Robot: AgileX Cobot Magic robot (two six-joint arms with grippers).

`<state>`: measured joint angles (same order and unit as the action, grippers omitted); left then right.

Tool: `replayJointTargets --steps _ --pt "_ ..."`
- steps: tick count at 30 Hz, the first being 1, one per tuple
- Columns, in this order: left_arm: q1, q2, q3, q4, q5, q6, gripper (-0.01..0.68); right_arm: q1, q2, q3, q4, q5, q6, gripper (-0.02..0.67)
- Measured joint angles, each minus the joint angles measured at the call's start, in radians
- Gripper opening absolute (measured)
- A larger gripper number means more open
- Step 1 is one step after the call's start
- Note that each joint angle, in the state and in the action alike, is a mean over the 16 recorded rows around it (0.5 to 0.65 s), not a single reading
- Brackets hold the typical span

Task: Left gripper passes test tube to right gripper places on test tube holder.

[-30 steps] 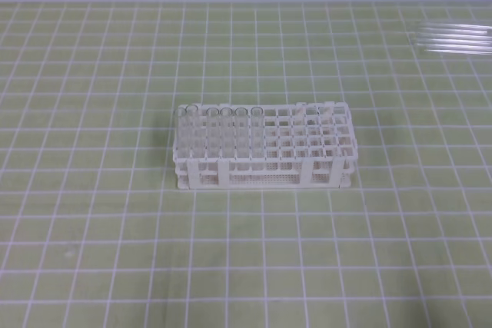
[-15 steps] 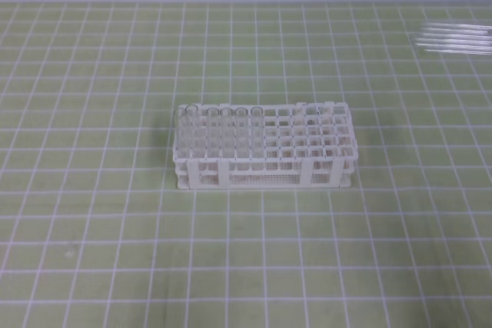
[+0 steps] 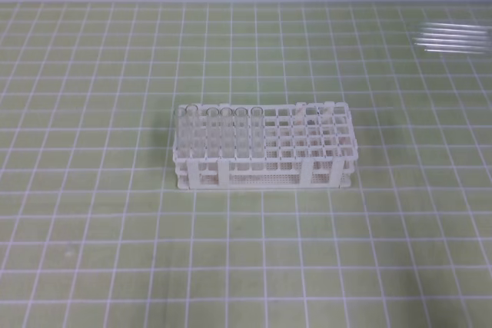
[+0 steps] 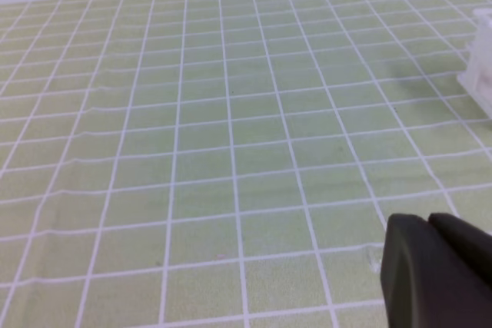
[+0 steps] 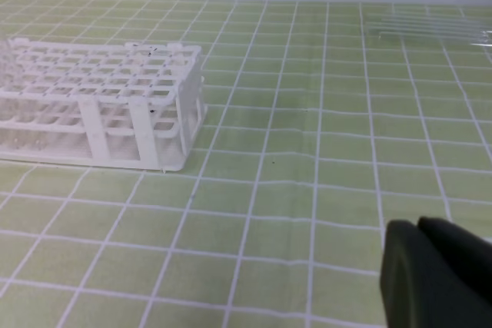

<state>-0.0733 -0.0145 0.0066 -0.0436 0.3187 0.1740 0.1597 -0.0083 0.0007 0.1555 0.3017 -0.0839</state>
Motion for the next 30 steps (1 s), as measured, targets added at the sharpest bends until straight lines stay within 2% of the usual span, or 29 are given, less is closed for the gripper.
replayJointTargets --steps 30 --pt "0.000 0.009 -0.002 0.001 0.005 0.001 -0.001 0.000 0.000 0.000 0.000 0.000 0.000 -0.018"
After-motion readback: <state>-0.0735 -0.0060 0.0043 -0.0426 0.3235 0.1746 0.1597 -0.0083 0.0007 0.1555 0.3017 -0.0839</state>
